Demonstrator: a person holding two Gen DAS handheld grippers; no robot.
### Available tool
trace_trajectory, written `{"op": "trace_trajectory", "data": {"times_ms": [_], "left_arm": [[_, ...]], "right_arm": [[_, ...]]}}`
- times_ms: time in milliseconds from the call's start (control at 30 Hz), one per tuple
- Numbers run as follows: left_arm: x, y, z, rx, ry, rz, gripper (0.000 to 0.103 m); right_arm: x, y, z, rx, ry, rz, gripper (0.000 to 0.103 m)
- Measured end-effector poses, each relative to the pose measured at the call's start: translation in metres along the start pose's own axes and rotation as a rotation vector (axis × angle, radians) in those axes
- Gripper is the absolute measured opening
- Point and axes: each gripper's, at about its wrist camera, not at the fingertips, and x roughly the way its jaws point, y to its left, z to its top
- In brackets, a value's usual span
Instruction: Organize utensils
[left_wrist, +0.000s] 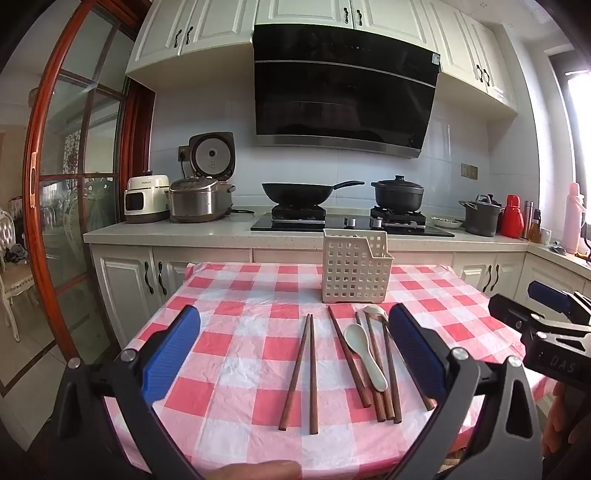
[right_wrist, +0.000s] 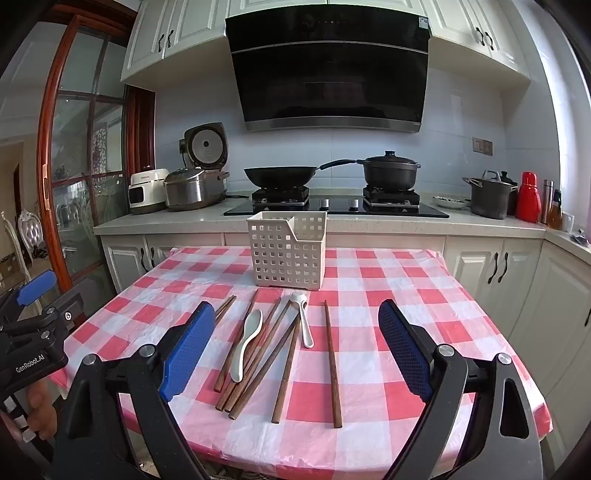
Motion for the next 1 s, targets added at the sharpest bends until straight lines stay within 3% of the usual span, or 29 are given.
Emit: {"op": "trace_trajectory", "data": {"times_ms": [1000], "left_arm": [[0.0034, 0.0005, -0.0021, -0.007, 0.002, 0.000, 0.099]], "right_arm": [[0.0056, -0.0022, -0.0046, 0.011, 0.014, 0.004, 0.085]]}}
